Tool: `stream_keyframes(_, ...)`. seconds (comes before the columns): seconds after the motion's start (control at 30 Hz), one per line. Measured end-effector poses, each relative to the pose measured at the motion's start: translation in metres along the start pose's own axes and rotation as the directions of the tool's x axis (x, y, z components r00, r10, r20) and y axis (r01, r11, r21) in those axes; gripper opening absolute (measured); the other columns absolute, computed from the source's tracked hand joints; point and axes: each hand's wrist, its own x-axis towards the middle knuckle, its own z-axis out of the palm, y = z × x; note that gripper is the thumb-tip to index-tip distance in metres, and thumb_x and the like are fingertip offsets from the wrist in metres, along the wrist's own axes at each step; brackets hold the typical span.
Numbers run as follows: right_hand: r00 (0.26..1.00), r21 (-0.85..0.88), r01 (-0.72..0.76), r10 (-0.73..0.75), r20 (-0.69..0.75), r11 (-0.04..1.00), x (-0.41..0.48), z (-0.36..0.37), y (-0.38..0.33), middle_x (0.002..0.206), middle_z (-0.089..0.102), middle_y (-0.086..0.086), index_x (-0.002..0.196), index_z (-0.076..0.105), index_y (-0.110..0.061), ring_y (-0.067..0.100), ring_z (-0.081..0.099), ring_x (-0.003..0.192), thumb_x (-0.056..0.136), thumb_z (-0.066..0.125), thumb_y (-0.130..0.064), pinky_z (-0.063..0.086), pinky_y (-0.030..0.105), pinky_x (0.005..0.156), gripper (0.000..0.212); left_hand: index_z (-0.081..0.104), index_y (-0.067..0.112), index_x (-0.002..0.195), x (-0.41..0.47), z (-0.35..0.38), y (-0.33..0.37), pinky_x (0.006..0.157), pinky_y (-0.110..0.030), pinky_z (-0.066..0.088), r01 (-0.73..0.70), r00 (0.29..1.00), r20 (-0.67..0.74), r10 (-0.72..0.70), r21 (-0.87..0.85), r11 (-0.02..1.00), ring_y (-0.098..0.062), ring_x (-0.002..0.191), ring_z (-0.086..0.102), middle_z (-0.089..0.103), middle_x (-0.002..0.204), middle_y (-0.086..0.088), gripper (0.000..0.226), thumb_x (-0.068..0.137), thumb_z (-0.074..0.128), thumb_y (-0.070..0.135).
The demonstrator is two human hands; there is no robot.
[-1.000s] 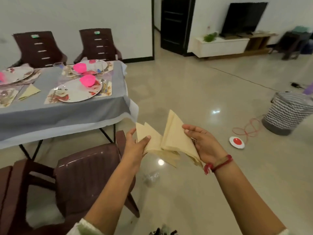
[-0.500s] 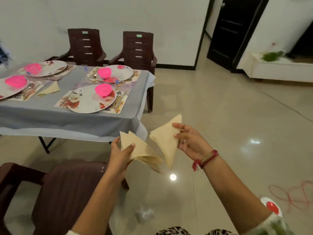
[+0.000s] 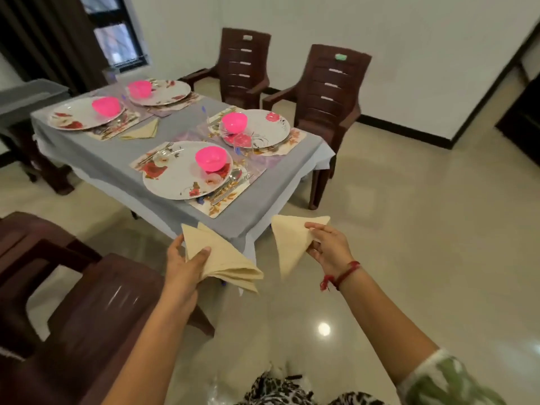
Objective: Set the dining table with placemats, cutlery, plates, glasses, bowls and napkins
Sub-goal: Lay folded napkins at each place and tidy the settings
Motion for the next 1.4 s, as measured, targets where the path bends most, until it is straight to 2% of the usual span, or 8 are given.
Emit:
stream_keyframes(0.2,0.980,-0.049,-0.118,0.124,0.153,0.992,0.110,0.034,-0.011,0.102,0.061,0.014,0.093,0.059,-0.006,0.020,0.062,0.086,0.092,0.045,0.010,0.056,0.023,0.063,0.021,0.032,0.024,0.144,0.048,0.022,0.002,0.085,-0.039,0.052,-0.047,0.985,-0.170,0.034,-0.076,0.996,-0.026,0.112,0.060,0.053,0.131,-0.005,0.067,0.089,0.064,0.006)
stream_keyframes(0.43,0.922,-0.033,-0.199,0.199,0.331,0.979,0.232,0.110,-0.028,0.083,0.056,0.009,0.110,0.054,-0.006,0.016,0.058,0.077,0.094,0.040,0.012,0.057,0.022,0.068,0.028,0.031,0.024,0.145,0.125,0.066,0.026,0.069,-0.029,0.050,-0.096,0.965,-0.249,0.076,-0.071,0.993,-0.018,0.097,0.062,0.052,0.129,-0.003,0.066,0.090,0.063,0.006)
stream_keyframes(0.53,0.941,-0.237,-0.151,0.214,0.264,0.960,0.273,0.124,-0.015,0.083,0.055,0.009,0.098,0.057,-0.009,0.017,0.056,0.074,0.092,0.042,0.014,0.054,0.023,0.067,0.028,0.030,0.020,0.146,0.152,0.076,0.034,0.079,-0.031,0.050,-0.099,0.960,-0.269,0.082,-0.048,0.994,-0.022,0.109,0.059,0.050,0.135,-0.004,0.067,0.089,0.063,0.005)
stream_keyframes(0.7,0.963,-0.584,-0.044,0.191,0.191,0.810,0.305,0.115,0.004,0.082,0.057,0.008,0.091,0.059,-0.011,0.021,0.060,0.075,0.085,0.051,0.010,0.056,0.025,0.068,0.023,0.031,0.023,0.145,0.177,0.087,0.033,0.094,-0.038,0.050,-0.067,0.958,-0.281,0.057,-0.024,0.997,-0.023,0.119,0.056,0.048,0.140,-0.006,0.067,0.089,0.065,0.010)
stream_keyframes(0.8,0.959,-0.728,0.061,0.162,0.232,0.683,0.308,0.112,0.001,0.083,0.063,0.010,0.082,0.057,-0.022,0.028,0.065,0.079,0.080,0.053,0.002,0.057,0.040,0.079,0.024,0.030,0.024,0.146,0.180,0.097,0.029,0.089,-0.036,0.052,-0.038,0.953,-0.301,0.023,-0.042,0.998,-0.020,0.115,0.058,0.049,0.138,-0.004,0.069,0.089,0.066,0.012)
stream_keyframes(0.87,0.957,-0.790,0.109,0.151,0.247,0.604,0.308,0.109,-0.004,0.087,0.066,0.012,0.080,0.054,-0.027,0.028,0.066,0.082,0.079,0.052,0.000,0.056,0.038,0.080,0.027,0.029,0.025,0.146,0.180,0.106,0.029,0.082,-0.033,0.053,-0.028,0.949,-0.315,0.012,-0.047,0.999,-0.019,0.110,0.060,0.052,0.132,-0.001,0.068,0.089,0.065,0.011)
stream_keyframes(1.1,0.930,-0.887,0.264,0.144,0.339,0.380,0.316,0.096,-0.024,0.090,0.057,0.008,0.104,0.054,-0.016,0.022,0.055,0.076,0.085,0.050,-0.004,0.041,0.024,0.065,0.023,0.030,0.026,0.144,0.179,0.135,0.031,0.075,-0.030,0.054,-0.006,0.942,-0.335,-0.018,-0.071,0.997,-0.022,0.108,0.061,0.056,0.126,-0.003,0.065,0.090,0.063,0.008)
stream_keyframes(1.4,0.888,-0.885,0.446,0.059,0.456,0.134,0.313,0.083,-0.040,0.107,0.059,0.009,0.124,0.046,-0.018,0.028,0.061,0.089,0.090,0.059,-0.030,0.041,0.028,0.067,0.038,0.034,0.026,0.142,0.173,0.152,0.023,0.078,-0.031,0.052,0.023,0.945,-0.324,-0.051,-0.090,0.996,-0.018,0.106,0.059,0.057,0.119,0.002,0.061,0.091,0.062,0.009)
